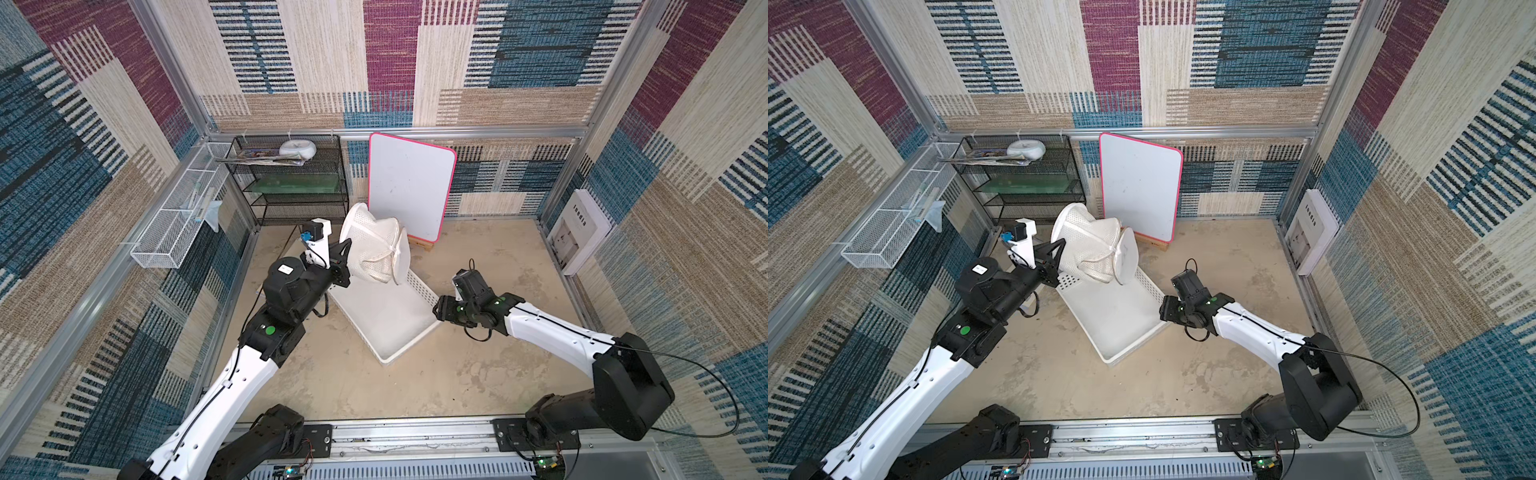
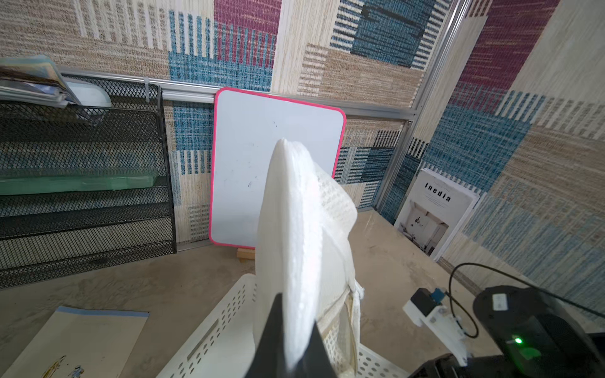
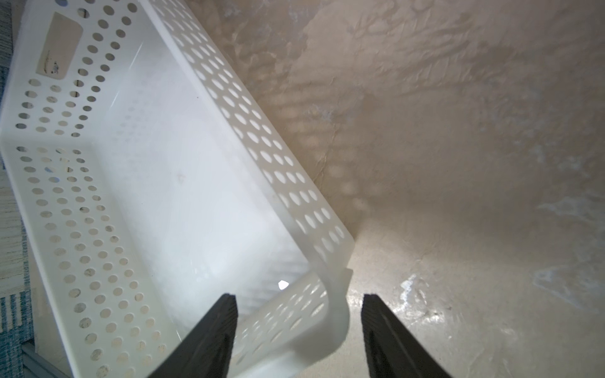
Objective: Turn the laundry bag inside out
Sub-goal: Adjust the bin at the center of the board.
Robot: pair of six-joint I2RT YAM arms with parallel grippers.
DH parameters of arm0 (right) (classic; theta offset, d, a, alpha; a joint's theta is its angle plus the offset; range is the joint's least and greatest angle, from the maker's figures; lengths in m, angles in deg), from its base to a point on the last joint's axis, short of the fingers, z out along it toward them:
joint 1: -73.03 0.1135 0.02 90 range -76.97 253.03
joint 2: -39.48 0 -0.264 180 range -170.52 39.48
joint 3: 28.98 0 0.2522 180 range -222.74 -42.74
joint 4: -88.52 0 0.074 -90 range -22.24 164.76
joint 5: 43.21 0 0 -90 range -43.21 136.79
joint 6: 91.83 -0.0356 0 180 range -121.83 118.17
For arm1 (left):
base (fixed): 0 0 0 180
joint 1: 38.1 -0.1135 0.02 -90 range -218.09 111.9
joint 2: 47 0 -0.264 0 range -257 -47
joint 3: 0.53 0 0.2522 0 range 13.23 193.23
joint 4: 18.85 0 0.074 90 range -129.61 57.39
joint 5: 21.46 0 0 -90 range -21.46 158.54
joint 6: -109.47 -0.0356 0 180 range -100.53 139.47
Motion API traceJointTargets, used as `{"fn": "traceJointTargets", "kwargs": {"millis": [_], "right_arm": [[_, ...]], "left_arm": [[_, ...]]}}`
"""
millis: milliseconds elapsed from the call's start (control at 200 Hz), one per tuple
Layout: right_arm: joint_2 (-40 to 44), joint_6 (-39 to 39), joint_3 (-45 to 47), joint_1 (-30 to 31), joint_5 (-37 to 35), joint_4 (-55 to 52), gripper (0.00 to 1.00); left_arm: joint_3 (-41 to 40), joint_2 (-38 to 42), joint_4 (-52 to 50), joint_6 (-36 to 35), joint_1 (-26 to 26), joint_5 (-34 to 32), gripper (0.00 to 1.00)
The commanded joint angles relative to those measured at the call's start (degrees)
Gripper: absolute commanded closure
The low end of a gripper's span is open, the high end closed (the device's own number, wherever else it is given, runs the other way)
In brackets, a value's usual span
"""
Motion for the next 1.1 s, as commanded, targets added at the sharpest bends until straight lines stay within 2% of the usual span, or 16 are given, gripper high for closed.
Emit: {"fn": "traceJointTargets", "kwargs": {"millis": [0, 250, 536, 691, 801, 886, 1002, 1057, 1097], "right_arm": [[-1.2, -0.5, -1.1, 0.1, -3.1, -0.9, 0.37], [-6.9, 3.7, -7.0, 0.2, -7.0, -4.1, 0.50], [-12.4, 9.3, -12.7, 0.1, -11.9, -7.2, 0.54], [-14.3, 10.8, -14.8, 0.1, -16.7, -7.9, 0.52], [-16.6, 12.0, -17.8, 0.0, -23.5, -8.0, 0.44], [-18.6, 13.5, -21.7, -1.2, -26.1, -9.2, 0.36], [-18.1, 15.0, -25.8, -1.9, -24.5, -12.3, 0.22], [-15.6, 14.9, -25.3, -1.9, -21.7, -13.7, 0.10], [-13.1, 14.0, -23.8, -1.8, -19.9, -14.6, 0.06]], "left_arm": [[0.0, 2.3, 0.7, 1.3, 0.0, -2.5, 1.00], [-0.6, 5.6, -1.2, 0.1, 0.0, -5.2, 1.00], [-2.2, 7.6, -1.0, 0.7, -0.1, -6.0, 1.00], [-3.1, 8.2, -0.7, 0.9, -0.1, -6.4, 1.00], [-3.6, 8.7, -0.7, 0.8, -0.1, -6.8, 1.00], [-4.1, 8.9, -0.6, 1.1, -0.1, -6.8, 1.00], [-5.5, 9.0, 0.2, 2.2, -0.1, -6.6, 1.00], [-6.1, 9.0, 1.1, 2.9, -0.1, -6.1, 1.00], [-6.7, 8.9, 2.0, 3.3, -0.2, -5.5, 1.00]]}}
